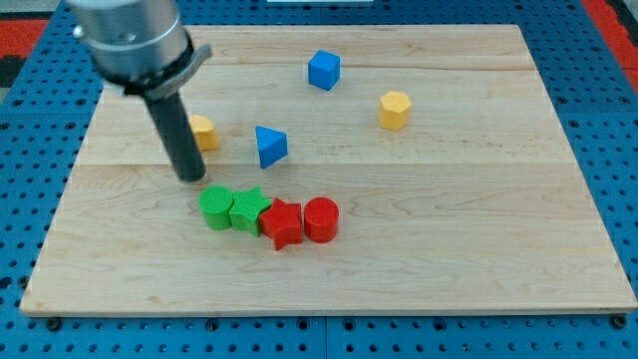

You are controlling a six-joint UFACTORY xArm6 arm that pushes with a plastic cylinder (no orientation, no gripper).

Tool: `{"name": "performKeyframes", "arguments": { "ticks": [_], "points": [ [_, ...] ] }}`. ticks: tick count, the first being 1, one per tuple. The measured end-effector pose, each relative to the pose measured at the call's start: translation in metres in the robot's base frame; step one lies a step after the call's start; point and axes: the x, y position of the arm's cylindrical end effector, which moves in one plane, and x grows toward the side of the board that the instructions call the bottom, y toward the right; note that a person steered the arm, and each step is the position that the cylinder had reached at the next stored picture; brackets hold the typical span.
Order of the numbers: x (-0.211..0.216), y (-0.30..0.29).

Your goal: Push the yellow hexagon to the bottom of the blue cube

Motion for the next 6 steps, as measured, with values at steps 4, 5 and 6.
{"name": "performKeyframes", "arguments": {
  "ticks": [4, 5, 6],
  "points": [
    [-0.037, 0.142],
    [-0.059, 0.177],
    [-0.039, 0.224]
  ]
}}
